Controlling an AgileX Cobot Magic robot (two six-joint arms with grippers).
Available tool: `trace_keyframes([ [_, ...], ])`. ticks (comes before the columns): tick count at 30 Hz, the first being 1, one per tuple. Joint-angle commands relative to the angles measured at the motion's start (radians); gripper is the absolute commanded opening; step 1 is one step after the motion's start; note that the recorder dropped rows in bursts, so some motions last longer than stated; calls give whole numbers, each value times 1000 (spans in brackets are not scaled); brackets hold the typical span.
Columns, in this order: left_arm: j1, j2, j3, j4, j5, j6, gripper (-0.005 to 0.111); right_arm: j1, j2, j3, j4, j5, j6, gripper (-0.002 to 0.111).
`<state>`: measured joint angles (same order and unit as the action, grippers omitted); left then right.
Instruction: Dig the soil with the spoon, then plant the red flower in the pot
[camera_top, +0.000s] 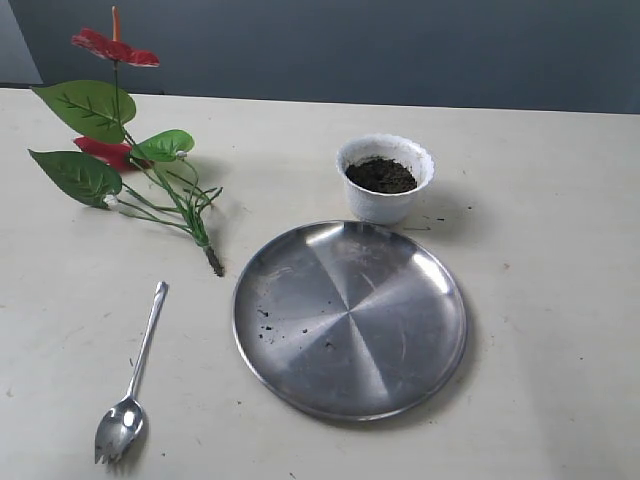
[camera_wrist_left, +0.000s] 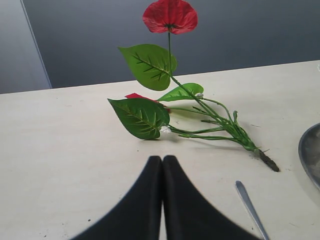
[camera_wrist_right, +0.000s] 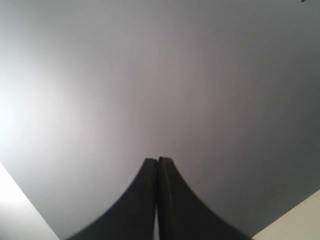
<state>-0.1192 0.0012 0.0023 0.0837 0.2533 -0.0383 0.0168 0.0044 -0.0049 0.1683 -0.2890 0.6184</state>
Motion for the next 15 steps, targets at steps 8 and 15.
trace_keyframes([
  [8,-5,-1,-2,0,-14,-4,1,-5,23,-30,37,-298,90,0],
  [15,-5,-1,-2,0,-14,-4,1,-5,261,-319,-365,130,-40,0],
])
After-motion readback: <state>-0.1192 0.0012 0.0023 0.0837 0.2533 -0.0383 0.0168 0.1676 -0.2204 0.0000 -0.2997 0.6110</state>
